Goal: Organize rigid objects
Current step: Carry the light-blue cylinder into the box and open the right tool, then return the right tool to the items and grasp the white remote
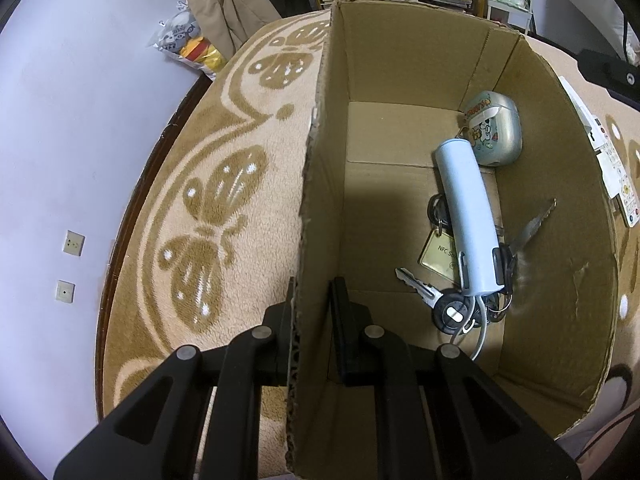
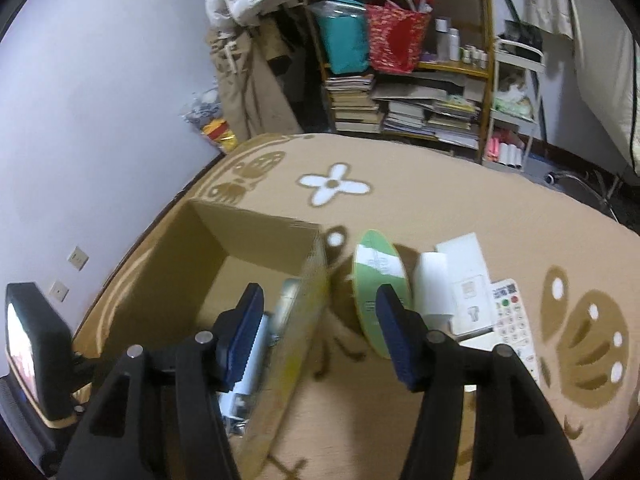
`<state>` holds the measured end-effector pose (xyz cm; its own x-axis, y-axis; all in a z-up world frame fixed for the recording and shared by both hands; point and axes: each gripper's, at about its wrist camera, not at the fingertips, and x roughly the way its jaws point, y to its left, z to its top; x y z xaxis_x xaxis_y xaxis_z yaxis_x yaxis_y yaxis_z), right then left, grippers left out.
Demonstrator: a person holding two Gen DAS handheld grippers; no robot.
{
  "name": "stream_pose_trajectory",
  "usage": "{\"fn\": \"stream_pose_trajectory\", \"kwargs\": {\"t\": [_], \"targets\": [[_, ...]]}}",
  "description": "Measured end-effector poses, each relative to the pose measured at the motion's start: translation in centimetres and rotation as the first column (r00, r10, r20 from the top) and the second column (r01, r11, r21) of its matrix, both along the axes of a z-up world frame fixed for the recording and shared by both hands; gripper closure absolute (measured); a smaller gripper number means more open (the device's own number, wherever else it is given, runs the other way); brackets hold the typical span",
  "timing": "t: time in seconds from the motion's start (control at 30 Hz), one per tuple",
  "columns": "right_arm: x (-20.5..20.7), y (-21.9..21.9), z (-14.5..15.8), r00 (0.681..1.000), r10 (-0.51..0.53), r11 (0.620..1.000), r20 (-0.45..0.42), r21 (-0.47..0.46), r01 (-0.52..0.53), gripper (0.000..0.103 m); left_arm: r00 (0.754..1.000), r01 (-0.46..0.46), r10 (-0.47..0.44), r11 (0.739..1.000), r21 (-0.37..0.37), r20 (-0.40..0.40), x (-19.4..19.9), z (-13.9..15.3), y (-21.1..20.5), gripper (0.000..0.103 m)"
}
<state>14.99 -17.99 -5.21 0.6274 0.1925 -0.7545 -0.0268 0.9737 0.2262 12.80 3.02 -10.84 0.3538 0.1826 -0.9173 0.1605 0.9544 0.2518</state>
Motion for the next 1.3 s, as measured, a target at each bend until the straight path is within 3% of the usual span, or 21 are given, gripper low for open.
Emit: {"fn": "stream_pose_trajectory", "kwargs": {"t": [0.3, 0.87, 1.0, 1.3], "targets": [[0.1, -5.6, -2.1, 0.992, -0.121, 0.99, -0.026, -0.071, 0.119, 0.041, 1.0, -0.008, 0.008, 1.0, -0.007, -0.007, 0.1, 0.1, 0.1, 0.091], [-0.1, -14.0, -7.0, 0.952, -0.279, 0.96, -0.129, -0.039, 0.276, 0.041, 1.0, -0.011, 0.011, 1.0, -0.014, -0.011, 0.4, 0.2, 0.2, 0.091], [-0.3, -15.0, -8.5, 0.94, -0.3, 0.954, -0.16, -0.046, 0.296, 0.051, 1.0, -0.008, 0.008, 1.0, -0.011, -0.01, 0.5, 0.2, 0.3, 0.091], [-0.6, -16.4, -10.2, 0.926, -0.322, 0.946, -0.196, -0.017, 0.325, 0.054, 1.0, -0.008, 0.008, 1.0, -0.011, -0.009, 0.4, 0.1, 0.2, 0.091]]}}
